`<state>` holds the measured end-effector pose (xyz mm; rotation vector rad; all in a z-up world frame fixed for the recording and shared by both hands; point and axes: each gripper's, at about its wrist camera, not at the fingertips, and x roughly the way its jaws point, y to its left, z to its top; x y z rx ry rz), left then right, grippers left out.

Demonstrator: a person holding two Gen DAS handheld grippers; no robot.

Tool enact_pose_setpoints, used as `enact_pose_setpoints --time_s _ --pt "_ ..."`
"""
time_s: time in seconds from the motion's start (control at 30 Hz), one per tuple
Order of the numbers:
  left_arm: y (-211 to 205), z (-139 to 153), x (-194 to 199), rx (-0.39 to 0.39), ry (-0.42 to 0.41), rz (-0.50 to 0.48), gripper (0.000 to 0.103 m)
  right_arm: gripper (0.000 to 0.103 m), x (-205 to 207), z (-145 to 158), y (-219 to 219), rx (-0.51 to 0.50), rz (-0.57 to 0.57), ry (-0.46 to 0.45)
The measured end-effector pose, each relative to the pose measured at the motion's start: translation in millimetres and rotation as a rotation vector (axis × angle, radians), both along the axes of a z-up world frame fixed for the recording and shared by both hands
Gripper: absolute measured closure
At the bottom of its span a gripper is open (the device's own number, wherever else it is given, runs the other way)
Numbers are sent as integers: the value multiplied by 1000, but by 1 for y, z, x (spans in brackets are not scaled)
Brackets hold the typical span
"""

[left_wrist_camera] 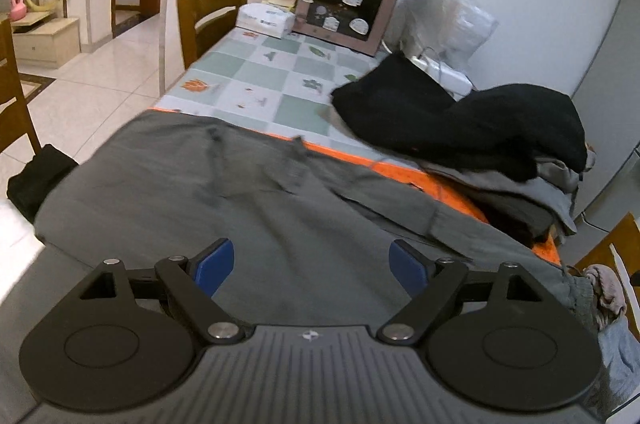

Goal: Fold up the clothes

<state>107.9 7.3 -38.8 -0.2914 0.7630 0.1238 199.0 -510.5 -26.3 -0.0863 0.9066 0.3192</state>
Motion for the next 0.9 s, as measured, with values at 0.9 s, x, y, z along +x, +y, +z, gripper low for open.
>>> enact_pose_setpoints --time_s 0.9 --pt "-112 -64 225 219 66 -647 14 61 89 -117 -44 181 -75 273"
